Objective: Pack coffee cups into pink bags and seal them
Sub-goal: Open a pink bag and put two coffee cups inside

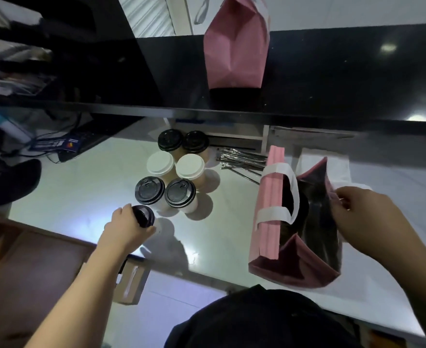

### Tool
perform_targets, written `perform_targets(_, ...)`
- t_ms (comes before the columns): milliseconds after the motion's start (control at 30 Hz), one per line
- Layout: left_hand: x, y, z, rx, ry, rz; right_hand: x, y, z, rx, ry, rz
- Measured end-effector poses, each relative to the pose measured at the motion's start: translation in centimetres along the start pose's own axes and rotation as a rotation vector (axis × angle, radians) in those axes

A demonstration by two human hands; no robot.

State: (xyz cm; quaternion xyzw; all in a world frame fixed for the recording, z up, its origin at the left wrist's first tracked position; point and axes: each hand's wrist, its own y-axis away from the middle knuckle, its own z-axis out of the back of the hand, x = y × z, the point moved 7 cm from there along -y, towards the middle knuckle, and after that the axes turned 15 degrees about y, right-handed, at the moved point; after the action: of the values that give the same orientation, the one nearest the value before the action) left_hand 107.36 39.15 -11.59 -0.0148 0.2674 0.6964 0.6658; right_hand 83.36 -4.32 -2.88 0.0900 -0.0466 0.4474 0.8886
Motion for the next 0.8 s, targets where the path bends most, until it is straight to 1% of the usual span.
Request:
perform_targets(133, 1.2, -0.2, -0.1, -0.044, 0.084, -0.006, 0.1, -0.2, -0.1, 0.013, 0.009, -0.002)
perform_targets(267, 1.4, 0.8, 0.8, -0.047, 0.134, -0.001, 0.2, -0.3, -0.1, 0.008, 0.008, 0.003)
perform_targets(333, 1.8, 1.7, 2.6, -0.077, 0.101, 0.038, 0.4, -0.4, -0.2, 0.020, 0.001, 0.002)
perform_targets(400, 1.1, 3.1, 5.6, -0.152, 0.083, 0.026, 0.4, -0.4, -0.1, 0.025, -0.004, -0.002)
perform_targets(467, -1.6, 5.2, 9.5, -0.273, 0.105, -0.102, 0.3, -0.2, 0.0, 0.030, -0.022, -0.011)
perform_targets(533, -6.6, 8.0, 12.9, -0.367, 0.196, -0.350, 0.2, 0.0, 0.1, 0.043, -0.061, -0.026)
perform_targets(567, -9.8, 9.6, 14.0, -0.374, 0.262, -0.501, 0.2, 0.1, 0.1, 0.049, -0.077, -0.033)
perform_targets(600, -13.1, 11.4, 14.5, -0.341, 0.327, -0.640, 0.1, 0.1, 0.0, 0.056, -0.085, -0.037)
perform_targets(633, -16.3, 13.2, 14.2, -0.274, 0.379, -0.756, 0.0, 0.2, 0.0, 0.063, -0.081, -0.039)
perform_targets(700, -22.3, 16.2, 12.2, -0.085, 0.410, -0.938, -0.2, 0.2, -0.1, 0.066, -0.064, -0.039)
perform_targets(800, -29.0, 18.8, 7.1, 0.164, 0.257, -1.109, -0.4, 0.5, -0.2, 0.072, -0.087, -0.036)
